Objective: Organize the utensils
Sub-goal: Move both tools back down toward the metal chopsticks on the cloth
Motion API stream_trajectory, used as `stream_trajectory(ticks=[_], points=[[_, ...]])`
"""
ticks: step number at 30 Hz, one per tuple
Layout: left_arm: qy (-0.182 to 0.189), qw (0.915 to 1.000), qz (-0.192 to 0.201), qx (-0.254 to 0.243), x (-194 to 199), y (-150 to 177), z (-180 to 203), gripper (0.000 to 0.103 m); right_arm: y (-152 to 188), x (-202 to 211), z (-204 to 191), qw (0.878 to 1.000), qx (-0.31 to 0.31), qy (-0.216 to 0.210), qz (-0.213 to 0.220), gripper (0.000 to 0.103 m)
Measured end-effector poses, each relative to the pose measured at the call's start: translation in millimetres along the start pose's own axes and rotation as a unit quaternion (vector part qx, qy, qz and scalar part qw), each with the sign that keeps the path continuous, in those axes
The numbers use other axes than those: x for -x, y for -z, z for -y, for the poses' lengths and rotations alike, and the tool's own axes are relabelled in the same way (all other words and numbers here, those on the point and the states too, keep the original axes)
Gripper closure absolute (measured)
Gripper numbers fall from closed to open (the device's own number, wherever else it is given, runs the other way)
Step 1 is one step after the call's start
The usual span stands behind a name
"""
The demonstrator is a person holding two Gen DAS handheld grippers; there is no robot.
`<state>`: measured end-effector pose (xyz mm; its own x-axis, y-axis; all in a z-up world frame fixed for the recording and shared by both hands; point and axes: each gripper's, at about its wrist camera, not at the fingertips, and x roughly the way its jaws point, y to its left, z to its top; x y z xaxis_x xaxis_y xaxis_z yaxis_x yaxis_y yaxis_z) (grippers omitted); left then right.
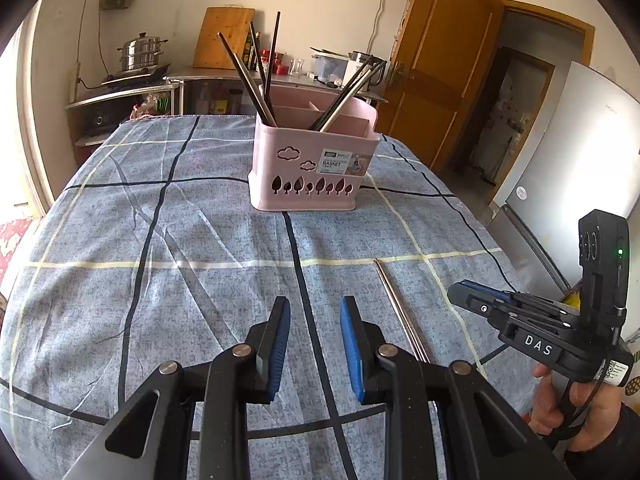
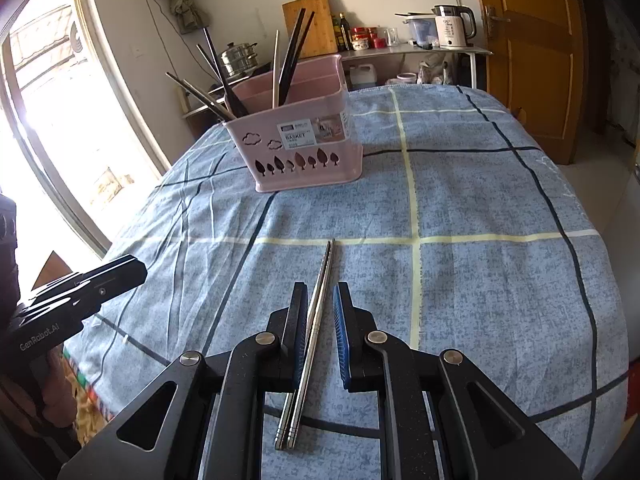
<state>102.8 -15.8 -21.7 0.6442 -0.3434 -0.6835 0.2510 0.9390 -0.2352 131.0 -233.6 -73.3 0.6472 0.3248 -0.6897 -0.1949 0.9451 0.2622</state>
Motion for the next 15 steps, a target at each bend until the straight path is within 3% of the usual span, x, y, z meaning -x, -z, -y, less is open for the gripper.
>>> stream_trajectory(ticks=[15], points=[[0.002, 0.9995, -0.023, 0.022, -21, 5, -14, 0.078, 5, -57, -3, 0.997, 0.009, 0.021, -0.072, 0.089]])
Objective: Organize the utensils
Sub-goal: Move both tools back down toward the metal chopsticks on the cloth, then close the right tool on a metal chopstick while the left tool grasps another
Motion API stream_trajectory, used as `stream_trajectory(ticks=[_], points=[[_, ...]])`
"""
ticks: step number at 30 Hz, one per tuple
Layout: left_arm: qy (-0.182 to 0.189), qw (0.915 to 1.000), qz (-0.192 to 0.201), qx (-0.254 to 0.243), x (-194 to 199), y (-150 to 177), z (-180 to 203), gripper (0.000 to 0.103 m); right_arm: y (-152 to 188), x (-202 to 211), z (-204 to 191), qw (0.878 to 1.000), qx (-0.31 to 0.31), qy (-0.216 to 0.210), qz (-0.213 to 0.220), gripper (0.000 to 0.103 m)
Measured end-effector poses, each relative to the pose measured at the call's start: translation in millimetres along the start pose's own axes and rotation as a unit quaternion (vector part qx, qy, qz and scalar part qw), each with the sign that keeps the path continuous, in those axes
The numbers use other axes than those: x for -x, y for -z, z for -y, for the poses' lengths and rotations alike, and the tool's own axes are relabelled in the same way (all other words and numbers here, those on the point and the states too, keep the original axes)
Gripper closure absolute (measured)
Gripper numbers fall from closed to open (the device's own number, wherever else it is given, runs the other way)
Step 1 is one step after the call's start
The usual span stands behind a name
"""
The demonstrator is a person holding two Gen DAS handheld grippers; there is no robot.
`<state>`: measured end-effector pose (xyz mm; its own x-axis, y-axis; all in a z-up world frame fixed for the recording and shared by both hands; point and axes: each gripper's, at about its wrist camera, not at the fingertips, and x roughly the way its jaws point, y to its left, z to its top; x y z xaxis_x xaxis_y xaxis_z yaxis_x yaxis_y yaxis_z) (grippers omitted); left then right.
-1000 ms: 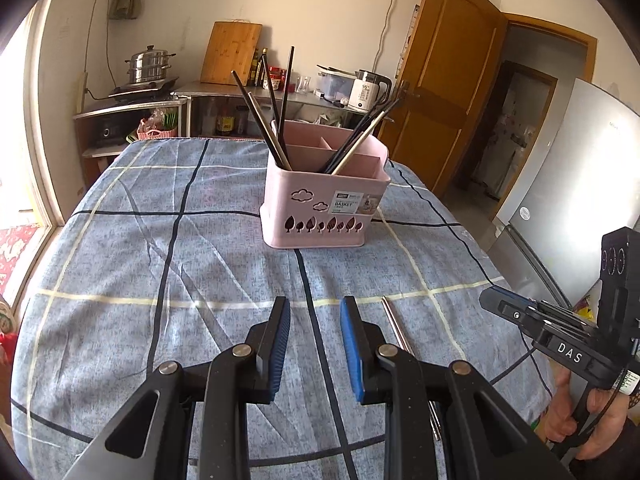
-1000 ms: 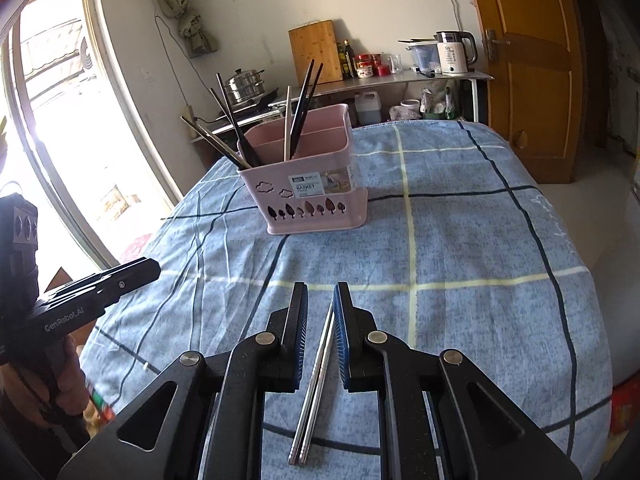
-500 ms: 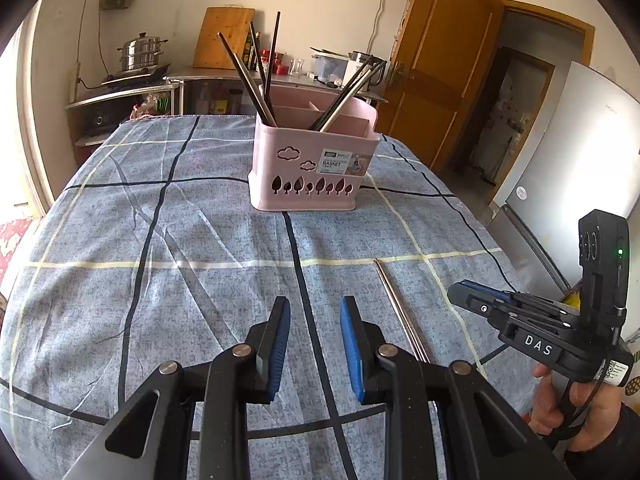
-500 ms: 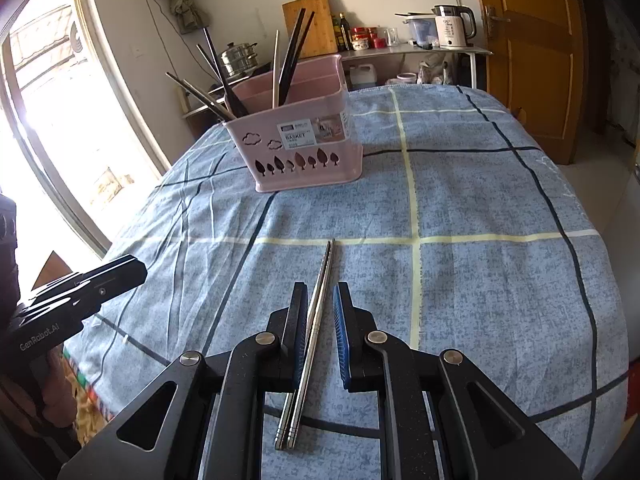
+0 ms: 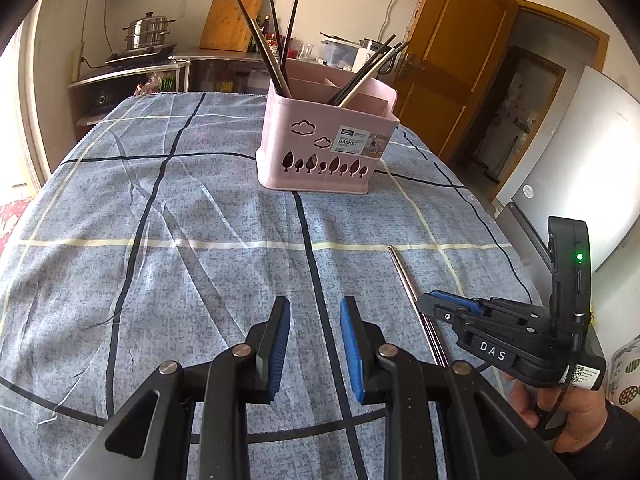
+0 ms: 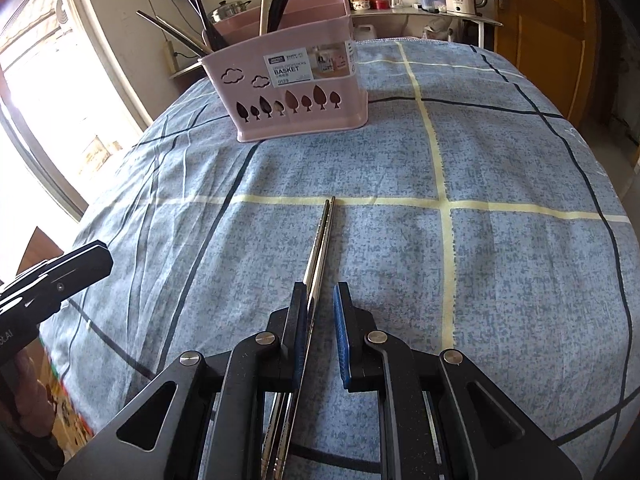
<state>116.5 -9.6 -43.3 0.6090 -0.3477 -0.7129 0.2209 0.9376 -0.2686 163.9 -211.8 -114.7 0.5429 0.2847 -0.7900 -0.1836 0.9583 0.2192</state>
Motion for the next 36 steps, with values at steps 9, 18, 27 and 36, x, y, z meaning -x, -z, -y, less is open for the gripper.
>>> stream_trajectory(ticks=[9, 18, 27, 36], points=[[0.006, 0.9999, -0.016, -0.001, -15, 0, 7, 0.078, -1, -3, -3, 1.000, 0.007, 0.017, -0.001, 0.089], [0.034, 0.9985, -0.041, -0.010, -48, -12, 34, 0.078, 2, 4, 12, 1.000, 0.003, 0.011, -0.004, 0.096], [0.054, 0.9945, -0.088, -0.019, -107, -21, 70, 0.078, 10, 18, 47, 0.999, -0.034, 0.024, -0.001, 0.096], [0.000, 0.9923, -0.084, -0.091, -120, -24, 92, 0.096, 5, 18, 57, 0.999, -0.041, 0.018, -0.004, 0.095]])
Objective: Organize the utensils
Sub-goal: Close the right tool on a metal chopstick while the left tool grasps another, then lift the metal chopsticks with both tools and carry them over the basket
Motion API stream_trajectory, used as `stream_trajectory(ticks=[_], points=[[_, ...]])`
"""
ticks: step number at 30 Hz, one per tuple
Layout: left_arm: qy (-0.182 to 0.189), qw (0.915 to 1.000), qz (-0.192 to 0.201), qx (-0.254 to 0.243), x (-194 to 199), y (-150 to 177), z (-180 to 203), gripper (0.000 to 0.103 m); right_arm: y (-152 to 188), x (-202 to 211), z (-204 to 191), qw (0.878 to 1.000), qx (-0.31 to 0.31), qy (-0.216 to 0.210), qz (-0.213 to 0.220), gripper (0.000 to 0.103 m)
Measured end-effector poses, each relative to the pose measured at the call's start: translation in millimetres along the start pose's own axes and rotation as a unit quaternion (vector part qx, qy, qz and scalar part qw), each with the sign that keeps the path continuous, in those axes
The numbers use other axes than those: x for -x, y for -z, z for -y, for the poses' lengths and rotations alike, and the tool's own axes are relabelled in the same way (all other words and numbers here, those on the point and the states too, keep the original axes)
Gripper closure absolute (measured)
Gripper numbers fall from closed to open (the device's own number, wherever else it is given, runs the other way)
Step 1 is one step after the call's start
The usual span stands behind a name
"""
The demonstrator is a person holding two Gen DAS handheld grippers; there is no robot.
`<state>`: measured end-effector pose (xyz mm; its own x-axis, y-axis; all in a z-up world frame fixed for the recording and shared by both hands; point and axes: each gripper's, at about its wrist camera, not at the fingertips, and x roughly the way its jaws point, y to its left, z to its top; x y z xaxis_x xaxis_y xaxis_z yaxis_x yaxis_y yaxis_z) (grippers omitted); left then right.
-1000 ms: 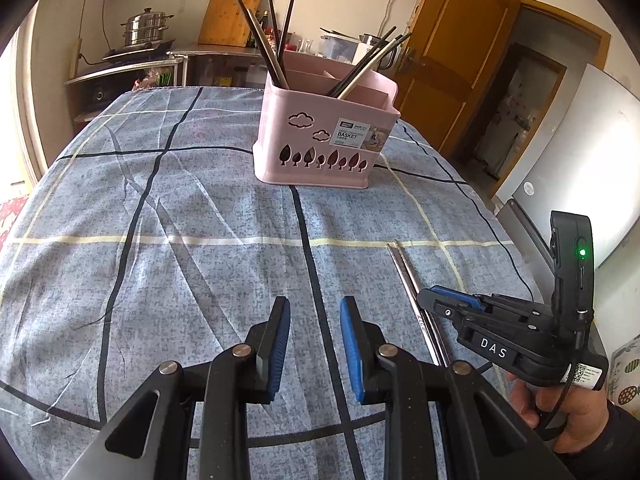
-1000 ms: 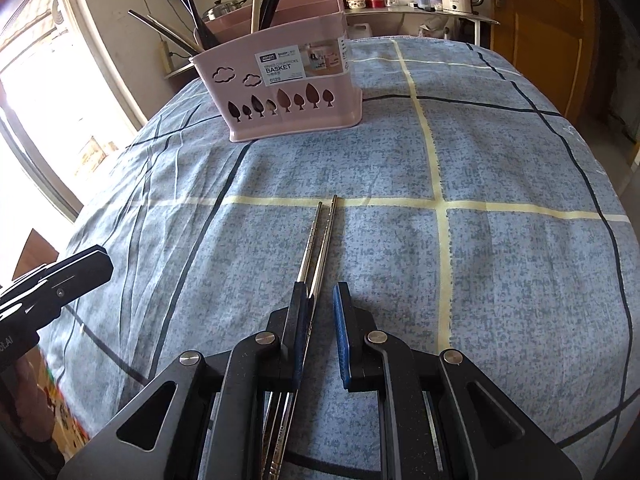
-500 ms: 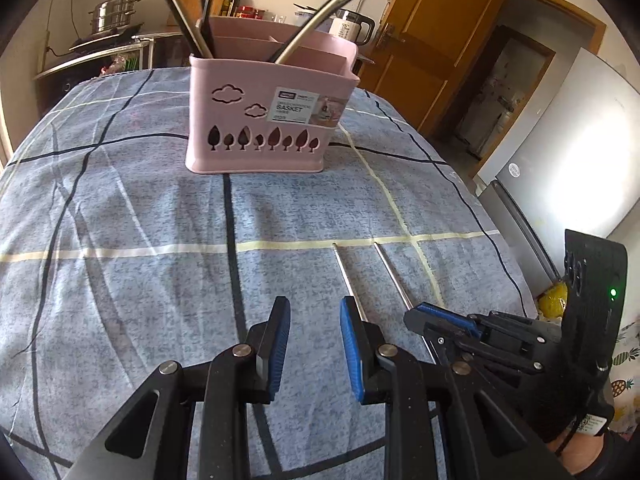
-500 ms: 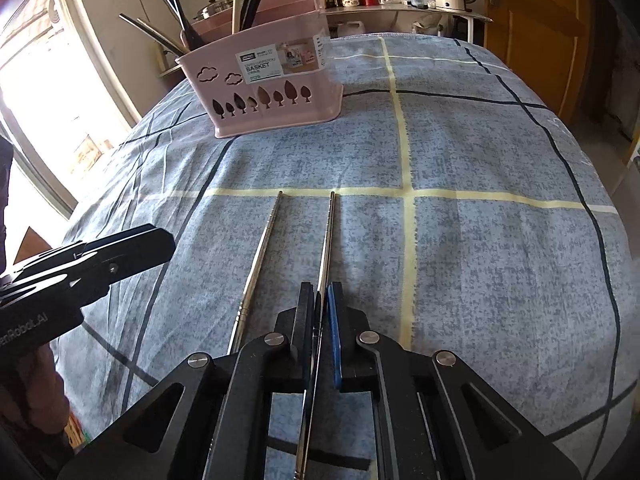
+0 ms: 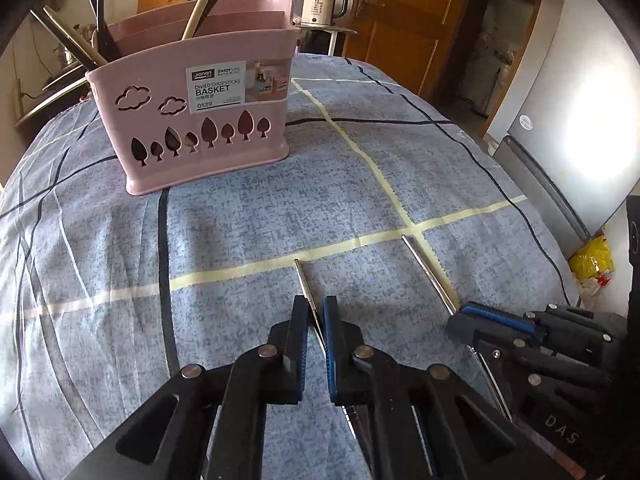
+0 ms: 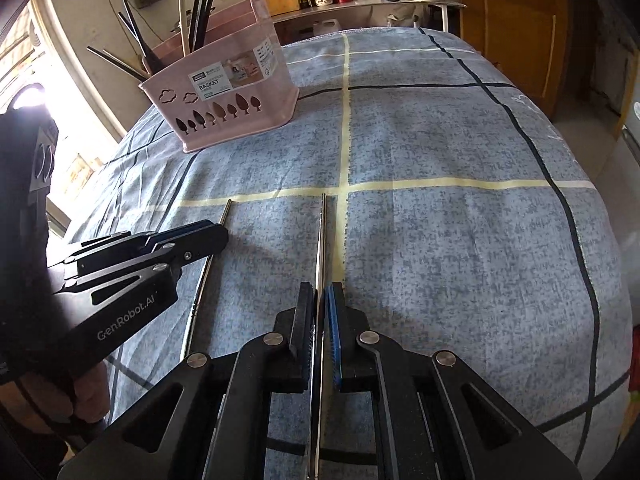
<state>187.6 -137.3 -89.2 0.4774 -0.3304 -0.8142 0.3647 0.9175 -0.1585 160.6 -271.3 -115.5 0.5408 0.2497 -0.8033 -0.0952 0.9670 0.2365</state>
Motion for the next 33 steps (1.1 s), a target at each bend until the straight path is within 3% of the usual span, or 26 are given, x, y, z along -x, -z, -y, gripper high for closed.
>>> stream_trajectory(ticks=[12, 18, 23, 28, 33], points=[[-0.006, 0.9996, -0.014, 0.023, 15, 5, -41, 0.098, -29, -20, -8, 0.999, 0.032, 0.010, -0.009, 0.093], [-0.016, 0.9990, -0.034, -0.024, 7, -6, -27, 0.093, -38, -27, -12, 0.998, 0.049, 0.017, -0.026, 0.093], [-0.011, 0.9986, -0.039, -0.035, 1, -12, -25, 0.091, -42, -30, -11, 0.998, 0.051, 0.016, -0.028, 0.099], [-0.011, 0.9983, -0.043, -0.037, 3, -14, -28, 0.099, -44, -27, -11, 0.999, 0.044, 0.002, -0.029, 0.099], [-0.006, 0.9995, -0.012, -0.030, 26, -25, -32, 0.099, -53, -9, -15, 0.999, 0.043, -0.012, -0.003, 0.099]])
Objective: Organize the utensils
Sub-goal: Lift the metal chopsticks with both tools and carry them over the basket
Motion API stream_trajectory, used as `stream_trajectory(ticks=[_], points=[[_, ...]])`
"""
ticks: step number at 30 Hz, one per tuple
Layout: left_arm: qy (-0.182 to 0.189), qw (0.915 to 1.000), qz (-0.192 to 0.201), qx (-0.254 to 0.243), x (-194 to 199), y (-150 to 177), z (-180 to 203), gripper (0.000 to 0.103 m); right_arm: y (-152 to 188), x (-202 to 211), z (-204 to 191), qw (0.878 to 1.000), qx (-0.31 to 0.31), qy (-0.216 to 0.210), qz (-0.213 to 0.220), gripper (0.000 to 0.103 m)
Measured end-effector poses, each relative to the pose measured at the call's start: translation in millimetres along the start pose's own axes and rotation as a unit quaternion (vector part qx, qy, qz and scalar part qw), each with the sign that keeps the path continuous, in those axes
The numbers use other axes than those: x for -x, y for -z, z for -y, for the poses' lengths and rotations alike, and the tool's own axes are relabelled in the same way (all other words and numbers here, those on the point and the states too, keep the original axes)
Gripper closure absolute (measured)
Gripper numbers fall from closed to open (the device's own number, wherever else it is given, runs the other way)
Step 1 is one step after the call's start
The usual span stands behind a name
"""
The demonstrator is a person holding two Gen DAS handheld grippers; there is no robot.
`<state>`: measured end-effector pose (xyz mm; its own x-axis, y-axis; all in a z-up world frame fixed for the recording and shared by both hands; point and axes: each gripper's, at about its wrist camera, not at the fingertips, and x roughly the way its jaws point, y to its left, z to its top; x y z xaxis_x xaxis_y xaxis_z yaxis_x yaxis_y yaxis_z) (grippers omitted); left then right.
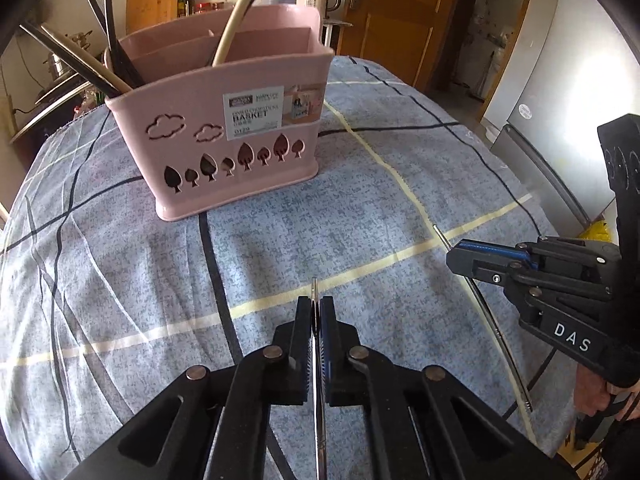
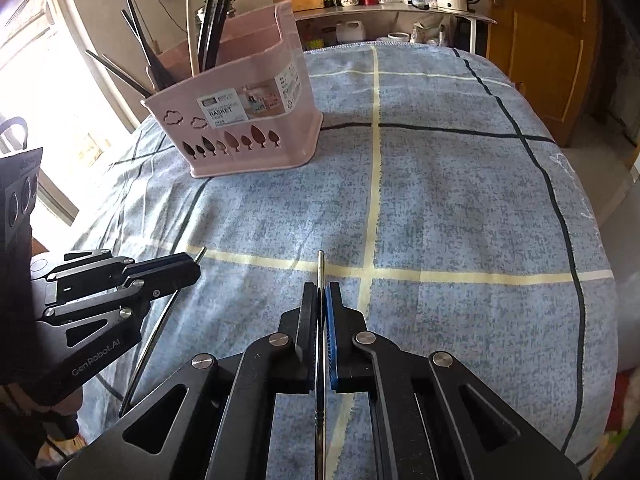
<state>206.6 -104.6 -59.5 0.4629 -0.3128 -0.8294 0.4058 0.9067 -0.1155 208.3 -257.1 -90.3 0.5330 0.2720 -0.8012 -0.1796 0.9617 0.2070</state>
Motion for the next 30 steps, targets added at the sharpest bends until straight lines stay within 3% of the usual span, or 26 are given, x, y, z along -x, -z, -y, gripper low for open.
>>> stream_trajectory(ticks=[17, 30], points=[[0.008, 0.9905, 0.137, 0.005, 110, -53, -17, 0.099, -46, 85, -12, 0.992, 0.000, -0.023, 0.124, 0.099], [0.016, 0.9899, 0.138, 0.029, 119, -39, -28, 0.099, -38, 97, -15, 0.990, 0.004, -0.030, 0.136, 0.099]])
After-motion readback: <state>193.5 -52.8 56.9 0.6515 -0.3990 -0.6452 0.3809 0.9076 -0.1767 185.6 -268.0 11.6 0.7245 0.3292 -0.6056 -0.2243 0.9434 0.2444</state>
